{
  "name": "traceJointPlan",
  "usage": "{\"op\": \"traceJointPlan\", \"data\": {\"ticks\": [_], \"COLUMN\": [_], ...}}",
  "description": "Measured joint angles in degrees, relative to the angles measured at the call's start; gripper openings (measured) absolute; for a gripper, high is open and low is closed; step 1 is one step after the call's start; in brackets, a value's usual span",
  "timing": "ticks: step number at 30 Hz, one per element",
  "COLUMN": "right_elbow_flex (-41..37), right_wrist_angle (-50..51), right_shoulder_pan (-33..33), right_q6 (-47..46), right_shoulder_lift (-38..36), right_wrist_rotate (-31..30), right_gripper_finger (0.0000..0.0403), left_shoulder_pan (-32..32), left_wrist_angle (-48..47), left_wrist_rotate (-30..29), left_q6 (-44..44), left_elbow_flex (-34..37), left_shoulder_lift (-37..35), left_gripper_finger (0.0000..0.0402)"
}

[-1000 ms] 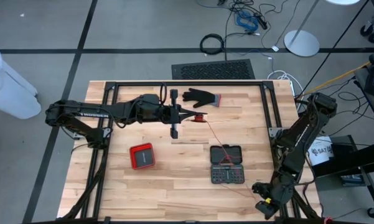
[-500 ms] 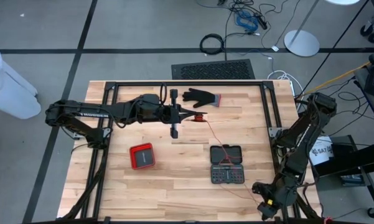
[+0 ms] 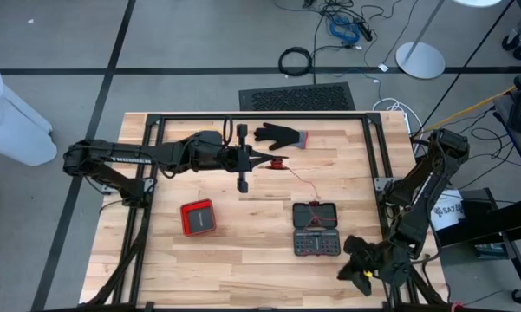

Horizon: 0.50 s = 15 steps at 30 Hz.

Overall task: Coil cords
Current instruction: Coil the red wire onto the spool

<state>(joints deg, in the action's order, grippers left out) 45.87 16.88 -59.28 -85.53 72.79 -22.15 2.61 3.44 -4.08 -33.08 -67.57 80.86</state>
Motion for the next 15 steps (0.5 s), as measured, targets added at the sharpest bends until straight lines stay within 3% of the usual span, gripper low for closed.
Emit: {"op": "traceJointPlan", "data": {"ticks": [7,11,15], "right_elbow_flex": [0.0,0.0,0.0], "right_wrist_angle": [7.0,10.8,6.1], "right_shoulder_pan": [4.1,9.0,14.9], "right_q6": [15.1,20.5,32.1], "right_shoulder_lift": [0.2,1.9,4.9], "right_wrist_rotate": [-16.1,-25.9,-33.9], "right_gripper_finger": [0.012,0.0127,0.0126], "left_shoulder_pan": [0.0,0.0,0.0], "left_wrist_angle": [0.0,0.0,0.0], "left_wrist_rotate": [0.0,0.0,0.0], "left_q6": [0.0,0.9,0.9], "left_elbow_flex": [0.0,0.0,0.0], "left_shoulder_lift": [0.0,0.0,0.0], "left_gripper_finger": [0.0,0.0,0.0]}}
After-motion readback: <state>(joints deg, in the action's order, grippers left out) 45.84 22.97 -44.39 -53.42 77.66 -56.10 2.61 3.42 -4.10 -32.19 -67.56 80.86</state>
